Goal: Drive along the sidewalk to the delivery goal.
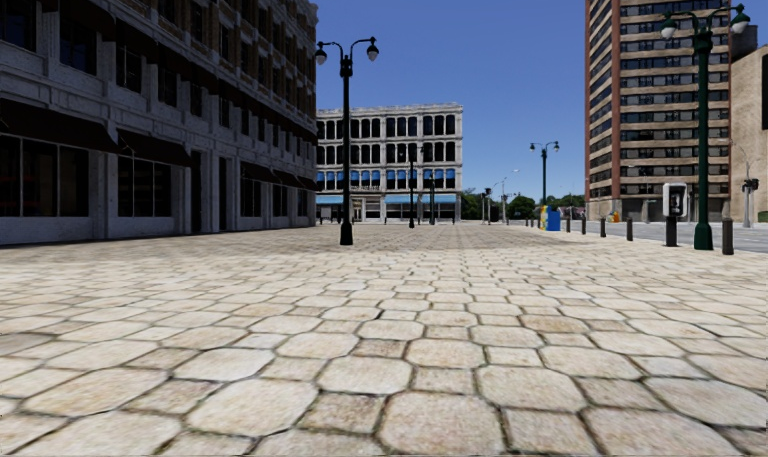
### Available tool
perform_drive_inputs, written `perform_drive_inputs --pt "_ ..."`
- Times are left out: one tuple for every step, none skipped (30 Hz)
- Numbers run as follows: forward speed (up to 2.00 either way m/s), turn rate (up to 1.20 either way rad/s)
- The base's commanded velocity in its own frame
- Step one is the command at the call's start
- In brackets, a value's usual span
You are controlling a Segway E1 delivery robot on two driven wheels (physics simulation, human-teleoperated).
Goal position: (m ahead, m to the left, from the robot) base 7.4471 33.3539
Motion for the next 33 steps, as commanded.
perform_drive_inputs --pt "2.00 0.00" --pt "2.00 0.00" --pt "2.00 0.00" --pt "2.00 0.00" --pt "2.00 0.00" --pt "2.00 0.00" --pt "2.00 0.00" --pt "2.00 0.00" --pt "2.00 0.00" --pt "2.00 0.00" --pt "2.00 0.00" --pt "2.00 0.11" --pt "2.00 0.28" --pt "2.00 0.49" --pt "2.00 0.66" --pt "2.00 0.82" --pt "2.00 1.01" --pt "2.00 1.01" --pt "2.00 1.12" --pt "2.00 1.20" --pt "2.00 1.20" --pt "2.00 1.20" --pt "2.00 1.20" --pt "2.00 1.20" --pt "2.00 1.20" --pt "2.00 1.20" --pt "2.00 1.20" --pt "2.00 1.20" --pt "2.00 1.20" --pt "2.00 1.20" --pt "2.00 1.20" --pt "2.00 1.20" --pt "2.00 1.20"
